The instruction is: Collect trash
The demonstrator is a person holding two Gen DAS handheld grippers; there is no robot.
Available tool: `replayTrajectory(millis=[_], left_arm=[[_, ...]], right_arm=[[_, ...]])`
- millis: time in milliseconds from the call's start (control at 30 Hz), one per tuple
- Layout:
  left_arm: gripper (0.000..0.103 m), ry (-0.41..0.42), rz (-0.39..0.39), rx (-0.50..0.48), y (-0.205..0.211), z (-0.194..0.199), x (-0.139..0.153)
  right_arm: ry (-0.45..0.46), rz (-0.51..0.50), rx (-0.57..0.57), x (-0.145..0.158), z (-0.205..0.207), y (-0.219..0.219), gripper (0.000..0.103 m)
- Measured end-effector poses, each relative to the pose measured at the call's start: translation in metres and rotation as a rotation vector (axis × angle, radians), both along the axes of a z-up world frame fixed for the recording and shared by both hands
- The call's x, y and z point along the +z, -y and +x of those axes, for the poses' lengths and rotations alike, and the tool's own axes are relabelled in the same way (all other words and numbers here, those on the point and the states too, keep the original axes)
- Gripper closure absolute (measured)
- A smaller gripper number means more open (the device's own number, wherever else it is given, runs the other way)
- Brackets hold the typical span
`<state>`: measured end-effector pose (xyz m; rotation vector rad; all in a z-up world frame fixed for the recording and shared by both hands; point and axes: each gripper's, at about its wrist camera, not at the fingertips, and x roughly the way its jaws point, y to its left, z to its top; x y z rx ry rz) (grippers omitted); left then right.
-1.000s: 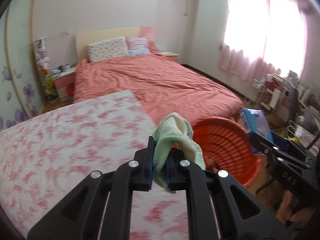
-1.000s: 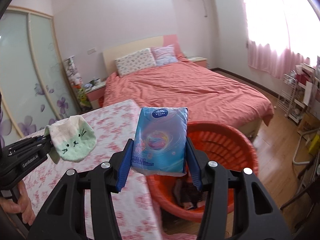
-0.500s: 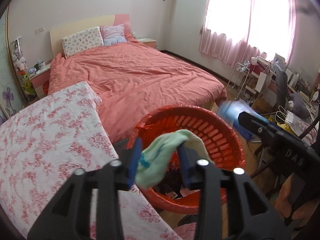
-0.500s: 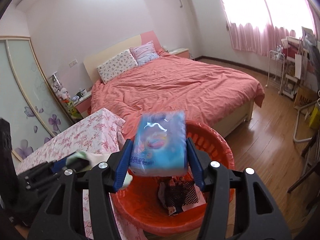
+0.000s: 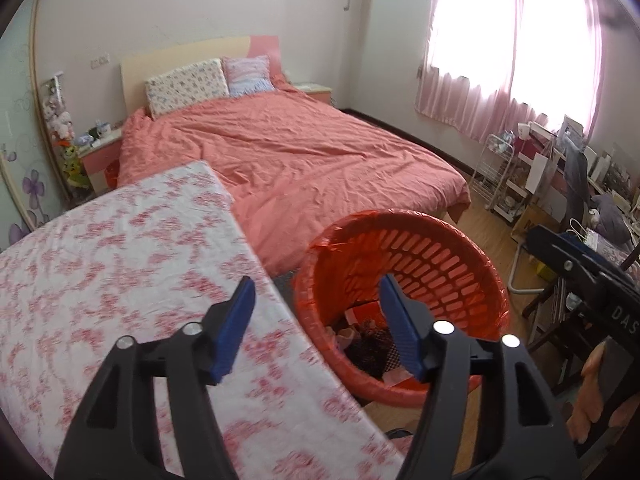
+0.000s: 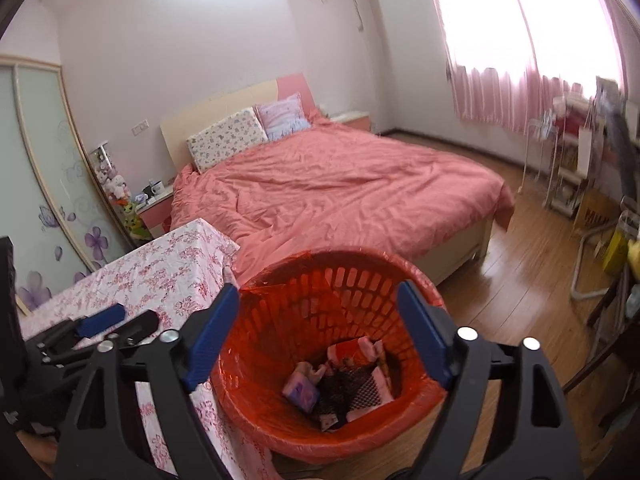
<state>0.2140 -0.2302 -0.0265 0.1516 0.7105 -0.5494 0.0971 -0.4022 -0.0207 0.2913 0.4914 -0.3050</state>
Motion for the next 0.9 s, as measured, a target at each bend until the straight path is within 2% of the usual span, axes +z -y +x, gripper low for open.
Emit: replayTrajectory(millis=[67,133,200,300,600,733,900], left_arm=[[0.029,0.029,-0.003,0.021,-0.019,-0.013,0.007],[0.021,0.068,-0.006,0.050,-0.041,-0.031,0.014],[0.011,0.102,-0.002,0.089,-0.061,-0.046,0.018],[0.006,0.131,0.007,0.141,-0.089,-0.066,0.020],[0.004,0.266,0.071,0.373,-0.166,-0.145,0.014],[0.004,0.272,0.058,0.432,-0.188,-0.170,0.009],[0.004,0.235,0.022,0.480,-0.208,-0.191,0.005]], right_arm=[[0.016,-0.032,-0.002,0.005,-0.007,-0.009,0.012],[0.041,-0.067,-0.003,0.011,-0.019,-0.022,0.002],[0.074,-0.096,-0.010,0.015,-0.032,-0.035,0.002],[0.085,-0.132,-0.021,0.017,-0.047,-0.054,0.002],[0.091,-0.228,-0.072,0.008,-0.097,-0.115,0.002],[0.077,-0.224,-0.091,0.001,-0.111,-0.132,0.002],[0.056,-0.228,-0.110,-0.003,-0.121,-0.150,0.002]])
